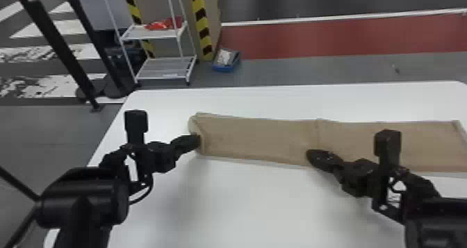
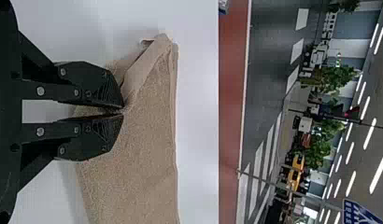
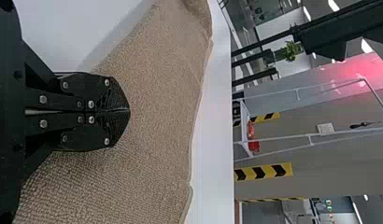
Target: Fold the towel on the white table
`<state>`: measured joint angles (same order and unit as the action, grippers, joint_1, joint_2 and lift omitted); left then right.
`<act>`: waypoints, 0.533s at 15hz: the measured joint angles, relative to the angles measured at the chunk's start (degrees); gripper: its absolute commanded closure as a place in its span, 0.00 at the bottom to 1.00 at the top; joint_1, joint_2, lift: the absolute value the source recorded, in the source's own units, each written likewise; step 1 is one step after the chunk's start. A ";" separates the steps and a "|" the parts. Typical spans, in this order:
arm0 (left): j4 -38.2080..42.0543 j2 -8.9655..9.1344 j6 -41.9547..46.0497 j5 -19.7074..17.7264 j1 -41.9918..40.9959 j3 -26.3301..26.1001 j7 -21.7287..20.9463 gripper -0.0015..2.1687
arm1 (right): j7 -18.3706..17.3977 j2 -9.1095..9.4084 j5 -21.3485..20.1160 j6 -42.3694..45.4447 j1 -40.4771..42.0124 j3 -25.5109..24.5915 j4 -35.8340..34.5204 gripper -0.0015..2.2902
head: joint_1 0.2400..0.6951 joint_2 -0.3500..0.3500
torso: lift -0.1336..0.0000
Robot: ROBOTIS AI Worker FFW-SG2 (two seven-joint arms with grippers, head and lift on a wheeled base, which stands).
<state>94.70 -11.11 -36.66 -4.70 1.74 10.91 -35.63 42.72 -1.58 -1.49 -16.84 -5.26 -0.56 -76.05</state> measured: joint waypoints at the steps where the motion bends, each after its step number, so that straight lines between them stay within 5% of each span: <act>1: 0.50 -0.02 -0.44 -0.35 -0.19 0.36 -0.18 0.67 | 0.00 0.00 0.00 0.00 -0.01 -0.09 0.02 0.83 | 1.00 0.75 | 0.08; 8: 3.29 -0.92 -2.58 -1.39 -1.04 7.10 -0.93 0.63 | 0.17 -0.07 0.22 0.53 0.49 -0.88 0.03 0.83 | 1.00 0.82 | 0.08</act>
<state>97.99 -12.02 -39.24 -6.09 0.70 18.01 -36.56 42.90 -1.65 -1.28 -16.31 -4.77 -1.44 -76.02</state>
